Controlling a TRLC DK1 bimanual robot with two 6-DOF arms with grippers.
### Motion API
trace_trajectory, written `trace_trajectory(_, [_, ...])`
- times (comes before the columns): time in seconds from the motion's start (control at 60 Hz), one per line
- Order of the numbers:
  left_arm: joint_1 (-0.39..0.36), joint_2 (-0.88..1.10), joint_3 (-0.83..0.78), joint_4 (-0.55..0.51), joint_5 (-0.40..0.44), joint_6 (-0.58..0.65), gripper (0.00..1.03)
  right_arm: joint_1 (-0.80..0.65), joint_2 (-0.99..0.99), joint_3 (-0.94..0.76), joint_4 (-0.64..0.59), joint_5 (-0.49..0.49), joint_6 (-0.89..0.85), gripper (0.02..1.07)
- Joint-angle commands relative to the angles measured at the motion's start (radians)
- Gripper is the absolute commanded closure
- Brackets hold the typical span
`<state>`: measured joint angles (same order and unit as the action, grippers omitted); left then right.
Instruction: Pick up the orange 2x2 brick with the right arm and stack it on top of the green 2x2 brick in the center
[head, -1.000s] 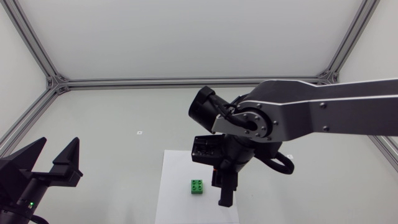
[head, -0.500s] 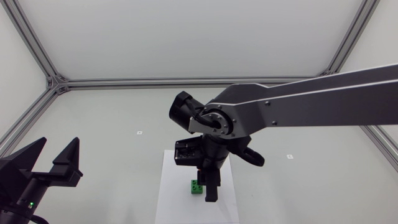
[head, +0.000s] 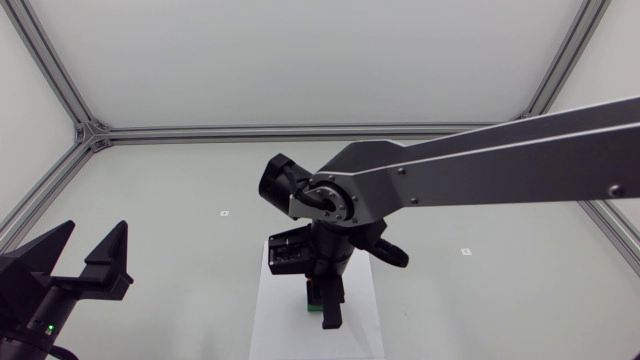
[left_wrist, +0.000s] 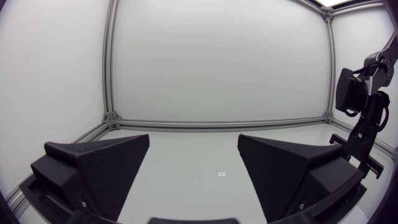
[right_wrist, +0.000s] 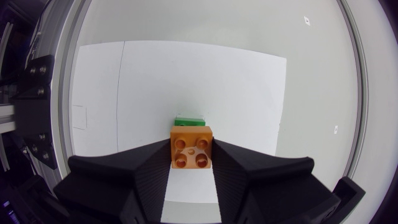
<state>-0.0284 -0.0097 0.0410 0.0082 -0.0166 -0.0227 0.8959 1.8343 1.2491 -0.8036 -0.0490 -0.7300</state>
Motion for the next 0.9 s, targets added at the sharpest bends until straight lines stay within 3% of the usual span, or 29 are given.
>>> trace_trajectory(0.0, [-0.001,-0.003,-0.041,-0.011,0.003,0.006,0.04,0.008,0.033,0.009,-0.003,-0.006,-0.020,0.90])
trace_trajectory(0.883, [-0.001,-0.004,-0.041,-0.011,0.003,0.006,0.04,0.006,0.056,-0.023,0.024,-0.011,-0.006,0.90])
